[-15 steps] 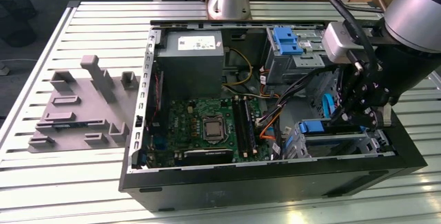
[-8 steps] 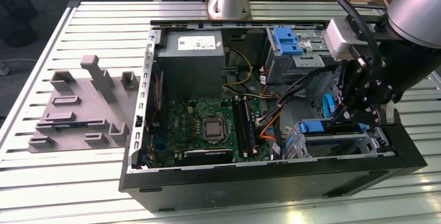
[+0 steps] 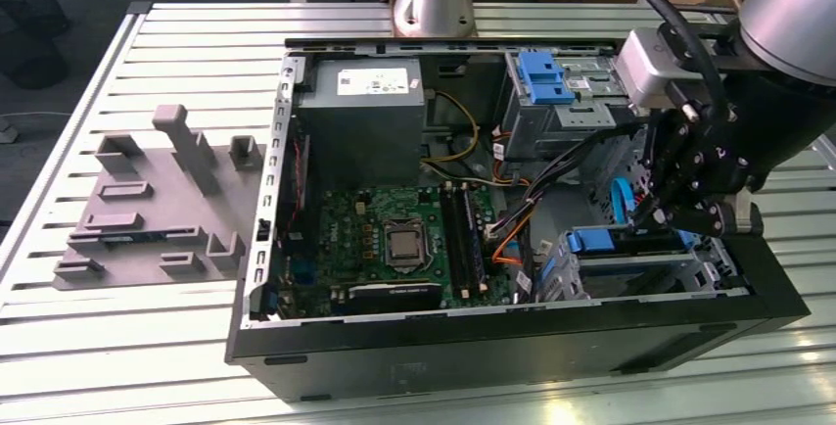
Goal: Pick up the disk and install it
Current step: 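Insert the second disk wire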
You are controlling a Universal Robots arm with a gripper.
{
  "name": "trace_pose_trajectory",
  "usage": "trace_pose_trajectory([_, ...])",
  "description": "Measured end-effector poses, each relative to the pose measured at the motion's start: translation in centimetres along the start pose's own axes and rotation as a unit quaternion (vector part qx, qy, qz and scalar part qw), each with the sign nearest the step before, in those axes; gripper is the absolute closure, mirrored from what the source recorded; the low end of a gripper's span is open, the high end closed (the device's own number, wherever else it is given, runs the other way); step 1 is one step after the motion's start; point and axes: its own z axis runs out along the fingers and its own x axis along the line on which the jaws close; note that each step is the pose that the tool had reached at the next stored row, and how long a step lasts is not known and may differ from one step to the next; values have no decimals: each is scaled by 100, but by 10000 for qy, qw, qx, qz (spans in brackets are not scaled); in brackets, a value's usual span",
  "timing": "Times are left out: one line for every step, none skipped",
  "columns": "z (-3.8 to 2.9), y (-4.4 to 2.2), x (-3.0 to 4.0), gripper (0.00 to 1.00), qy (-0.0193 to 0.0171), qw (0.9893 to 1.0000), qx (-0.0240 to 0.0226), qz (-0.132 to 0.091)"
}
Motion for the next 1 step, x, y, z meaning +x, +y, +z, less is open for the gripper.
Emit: trace_pose_trajectory([0, 0, 0, 85, 0, 10000, 0, 0])
